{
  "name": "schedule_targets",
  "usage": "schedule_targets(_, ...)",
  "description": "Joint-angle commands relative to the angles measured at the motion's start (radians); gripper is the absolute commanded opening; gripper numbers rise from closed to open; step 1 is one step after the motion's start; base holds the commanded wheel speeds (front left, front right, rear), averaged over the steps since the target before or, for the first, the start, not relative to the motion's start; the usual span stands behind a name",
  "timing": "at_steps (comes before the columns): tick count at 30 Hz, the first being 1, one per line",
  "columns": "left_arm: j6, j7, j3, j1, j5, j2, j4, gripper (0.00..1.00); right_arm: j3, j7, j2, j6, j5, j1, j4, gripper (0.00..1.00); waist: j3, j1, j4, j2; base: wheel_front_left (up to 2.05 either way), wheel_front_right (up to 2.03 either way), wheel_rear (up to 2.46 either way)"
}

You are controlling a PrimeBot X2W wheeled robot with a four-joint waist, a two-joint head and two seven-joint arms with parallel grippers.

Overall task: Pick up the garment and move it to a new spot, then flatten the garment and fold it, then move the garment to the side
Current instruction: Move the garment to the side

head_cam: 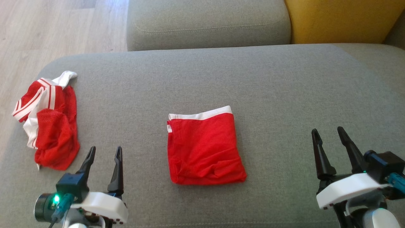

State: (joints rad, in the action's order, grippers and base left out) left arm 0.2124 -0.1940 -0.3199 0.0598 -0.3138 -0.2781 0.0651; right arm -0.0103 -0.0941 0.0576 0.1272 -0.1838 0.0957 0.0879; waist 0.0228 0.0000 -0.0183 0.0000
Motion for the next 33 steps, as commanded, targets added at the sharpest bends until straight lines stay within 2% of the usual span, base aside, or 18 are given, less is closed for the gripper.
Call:
schedule_targets(1,0.008,-0.001,0.034,-0.05,0.0,-0.024,-0.034,1.0,-0.017,0.003,0.003,0.003,0.007,-0.021,0.036,1.0,0.0,0.0,0.0,0.0,0.0,0.0,0.0)
schedule_targets(20,0.019,0.001,0.015,-0.068,0.002,-0.024,-0.04,1.0,-0.011,-0.012,0.003,0.003,0.006,-0.022,0.032,1.0,-0.006,0.0,-0.007,0.0,0.0,0.0,0.0)
schedule_targets(28,0.009,0.0,0.0,-0.109,0.006,-0.021,-0.054,1.0,-0.02,-0.028,0.001,0.003,-0.004,-0.041,-0.009,1.0,-0.056,0.0,-0.05,0.0,0.0,0.0,0.0)
schedule_targets(33,0.016,-0.015,0.01,-0.148,0.002,-0.009,-0.062,1.0,-0.085,-0.037,0.0,0.003,-0.014,-0.102,-0.085,1.0,-0.12,0.0,-0.09,0.0,0.0,0.0,0.0)
